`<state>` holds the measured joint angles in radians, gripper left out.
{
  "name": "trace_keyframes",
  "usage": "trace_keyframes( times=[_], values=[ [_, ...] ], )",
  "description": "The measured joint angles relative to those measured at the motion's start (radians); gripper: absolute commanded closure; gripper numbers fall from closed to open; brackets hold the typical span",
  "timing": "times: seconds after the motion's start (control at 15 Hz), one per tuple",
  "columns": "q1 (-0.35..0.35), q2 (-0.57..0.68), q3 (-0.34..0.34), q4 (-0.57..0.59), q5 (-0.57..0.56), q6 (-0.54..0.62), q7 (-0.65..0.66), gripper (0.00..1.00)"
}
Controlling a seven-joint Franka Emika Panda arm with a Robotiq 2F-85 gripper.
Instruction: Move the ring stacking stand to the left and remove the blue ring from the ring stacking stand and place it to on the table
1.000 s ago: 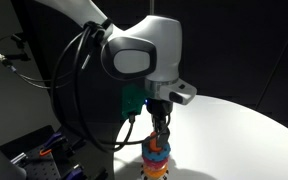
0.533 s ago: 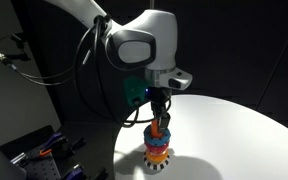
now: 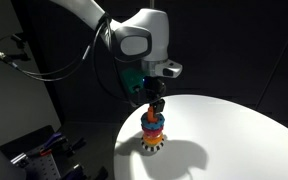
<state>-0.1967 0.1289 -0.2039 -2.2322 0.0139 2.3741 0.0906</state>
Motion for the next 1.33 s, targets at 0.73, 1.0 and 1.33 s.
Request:
trace_keyframes(
  times=[0.73,1.0,1.33],
  values=[
    [0.048,0.083,0.069,0.137,0.046,-0.078,-0.009,0.80],
    [0.070,0.122,0.078,0.166,0.046,-0.075,-0.006,0.80],
    [0.095,0.167,0.082,0.181,0.036,-0.015,0.002,0.80]
  ],
)
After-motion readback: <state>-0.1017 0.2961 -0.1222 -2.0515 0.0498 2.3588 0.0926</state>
